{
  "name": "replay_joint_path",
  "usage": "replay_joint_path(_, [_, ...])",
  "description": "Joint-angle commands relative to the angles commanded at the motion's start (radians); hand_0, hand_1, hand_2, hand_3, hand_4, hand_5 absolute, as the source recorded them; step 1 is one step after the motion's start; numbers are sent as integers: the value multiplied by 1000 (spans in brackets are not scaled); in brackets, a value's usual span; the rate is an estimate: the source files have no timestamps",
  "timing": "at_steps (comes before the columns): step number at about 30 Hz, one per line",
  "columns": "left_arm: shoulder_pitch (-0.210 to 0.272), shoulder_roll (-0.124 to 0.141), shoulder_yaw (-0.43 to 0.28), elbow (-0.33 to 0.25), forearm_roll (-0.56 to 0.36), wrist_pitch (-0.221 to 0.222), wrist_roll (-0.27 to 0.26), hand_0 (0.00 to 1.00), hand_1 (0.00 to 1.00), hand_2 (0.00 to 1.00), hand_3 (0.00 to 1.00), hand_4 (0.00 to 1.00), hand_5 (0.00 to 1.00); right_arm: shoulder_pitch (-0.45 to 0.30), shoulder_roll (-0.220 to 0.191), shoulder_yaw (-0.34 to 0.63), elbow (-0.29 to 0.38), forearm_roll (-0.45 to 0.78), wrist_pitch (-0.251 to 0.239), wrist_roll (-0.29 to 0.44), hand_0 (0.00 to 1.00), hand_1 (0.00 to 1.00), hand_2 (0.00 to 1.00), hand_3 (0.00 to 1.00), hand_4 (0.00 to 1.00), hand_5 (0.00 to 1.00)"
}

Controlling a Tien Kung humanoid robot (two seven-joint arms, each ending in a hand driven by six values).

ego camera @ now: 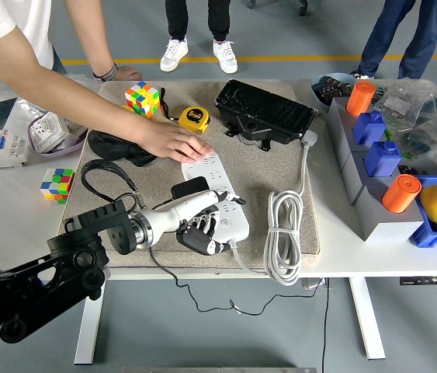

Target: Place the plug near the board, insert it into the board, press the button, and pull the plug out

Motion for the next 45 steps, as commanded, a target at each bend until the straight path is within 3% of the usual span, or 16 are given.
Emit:
replay_joint_path(13, [-26,-7,56,55,16,-28,55,52,129,223,885,770,2,0,-1,3,2,-1,0,1,599,593,543,545,783,219])
replay_joint_path(45, [-37,-7,97,108,36,-42,86,48,123,211,861,763,2,0,-1,15,7,-7,-1,2,599,594,543,545,783,217])
